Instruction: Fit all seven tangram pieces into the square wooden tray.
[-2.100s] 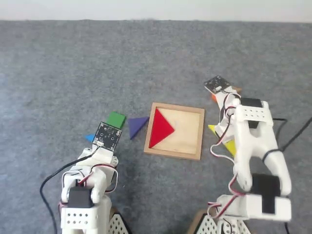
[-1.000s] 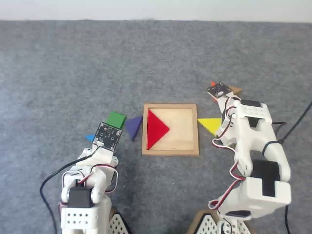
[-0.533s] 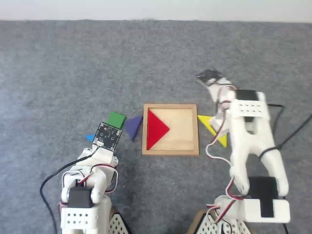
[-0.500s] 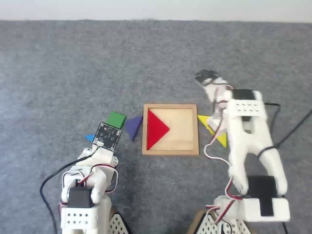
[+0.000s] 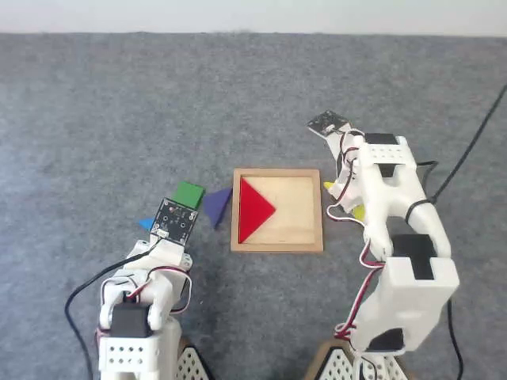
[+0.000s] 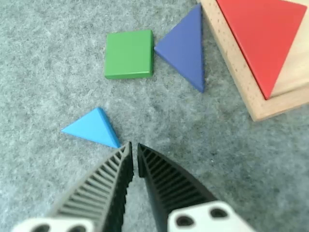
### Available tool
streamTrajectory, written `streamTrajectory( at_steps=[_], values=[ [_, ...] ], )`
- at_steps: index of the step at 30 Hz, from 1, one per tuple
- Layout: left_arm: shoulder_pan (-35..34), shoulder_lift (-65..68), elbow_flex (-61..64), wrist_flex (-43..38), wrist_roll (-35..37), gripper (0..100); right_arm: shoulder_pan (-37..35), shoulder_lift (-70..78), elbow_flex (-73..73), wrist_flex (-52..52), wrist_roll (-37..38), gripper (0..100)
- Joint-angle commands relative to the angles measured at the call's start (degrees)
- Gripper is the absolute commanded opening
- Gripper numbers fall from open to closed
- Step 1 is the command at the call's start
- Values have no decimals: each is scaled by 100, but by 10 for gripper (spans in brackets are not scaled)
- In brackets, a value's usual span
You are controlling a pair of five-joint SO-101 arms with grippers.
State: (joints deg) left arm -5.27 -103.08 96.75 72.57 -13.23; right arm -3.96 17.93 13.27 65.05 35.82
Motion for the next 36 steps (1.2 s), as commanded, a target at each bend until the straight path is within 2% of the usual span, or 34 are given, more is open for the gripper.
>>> streamTrajectory(
  at_steps=[1, 7, 14, 23, 29, 31, 36],
  values=[
    [-26, -132, -40, 18, -62, 16, 136, -57, 35, -57, -44, 248],
    [-26, -132, -40, 18, -62, 16, 224, -804, 273, -180, -70, 248],
    [-26, -132, -40, 18, -62, 16, 268, -796, 308, -321, -246, 248],
    [-26, -132, -40, 18, -62, 16, 268, -57, 281, -330, -44, 251],
    [-26, -132, -40, 18, -62, 16, 321, -92, 308, -286, -53, 247],
    [-26, -132, -40, 18, -62, 16, 303, -84, 308, -154, -53, 218],
    [-26, -132, -40, 18, -62, 16, 251, -92, 299, -154, -343, 32]
  ],
)
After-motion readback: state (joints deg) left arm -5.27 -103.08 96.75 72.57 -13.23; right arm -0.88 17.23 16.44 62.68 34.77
